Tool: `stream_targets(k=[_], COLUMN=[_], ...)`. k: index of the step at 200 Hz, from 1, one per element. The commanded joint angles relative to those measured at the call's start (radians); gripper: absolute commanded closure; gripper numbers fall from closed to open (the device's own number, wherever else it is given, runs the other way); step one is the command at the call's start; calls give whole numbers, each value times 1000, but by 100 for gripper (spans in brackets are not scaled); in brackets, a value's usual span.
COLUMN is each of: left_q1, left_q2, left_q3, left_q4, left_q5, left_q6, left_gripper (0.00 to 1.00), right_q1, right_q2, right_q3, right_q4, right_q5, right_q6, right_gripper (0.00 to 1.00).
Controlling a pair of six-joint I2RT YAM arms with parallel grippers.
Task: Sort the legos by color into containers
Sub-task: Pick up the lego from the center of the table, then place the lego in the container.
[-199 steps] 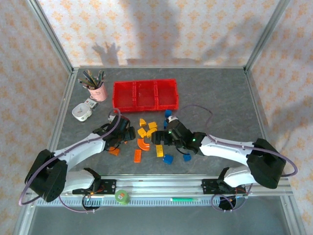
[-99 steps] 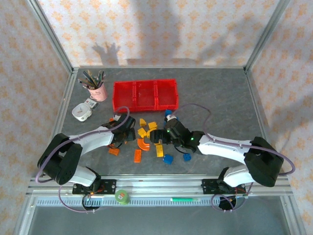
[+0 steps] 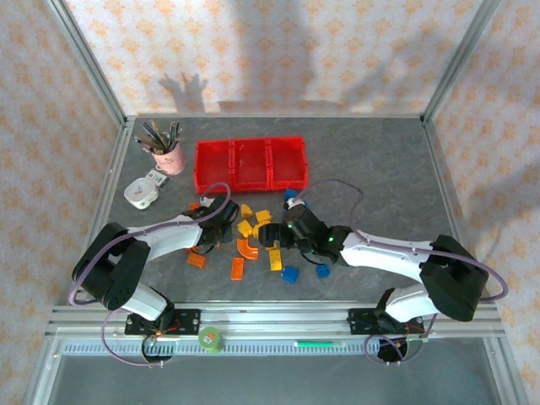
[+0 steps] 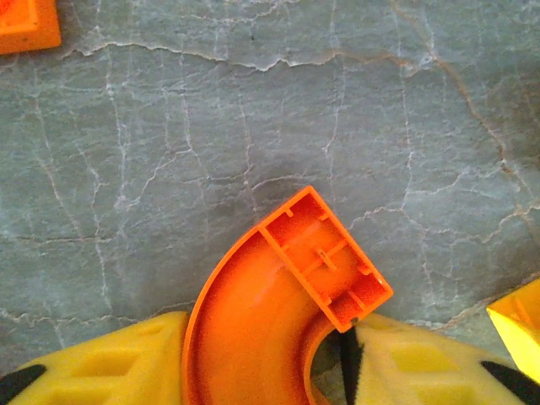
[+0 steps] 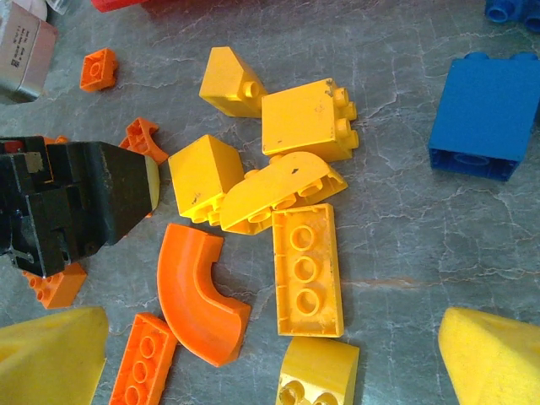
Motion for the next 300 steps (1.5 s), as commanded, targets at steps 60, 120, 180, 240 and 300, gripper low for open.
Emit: stream_targets(k=[60, 120, 180, 240, 300], left_q1=[-2, 3, 104, 203, 234], left_q2=[-35, -122, 21, 312, 545], left_q3=[11, 117, 417, 726, 900], left_q4=[-13, -88, -92, -126, -176], left_q5=[-35, -173, -211, -232, -235], left_q6=[31, 50, 135, 220, 265], left_gripper=[68, 69, 68, 69, 68], right_q1=[7, -33, -117, -158, -159], right_q2=[-7, -3, 0, -14, -26], right_q3=[47, 110, 159, 204, 217], right_q4=[40, 21, 30, -8, -26], right_q5=[30, 19, 6, 12, 21], right_q6=[14, 0, -52, -105, -121], right_gripper=[0, 0, 0, 0, 0])
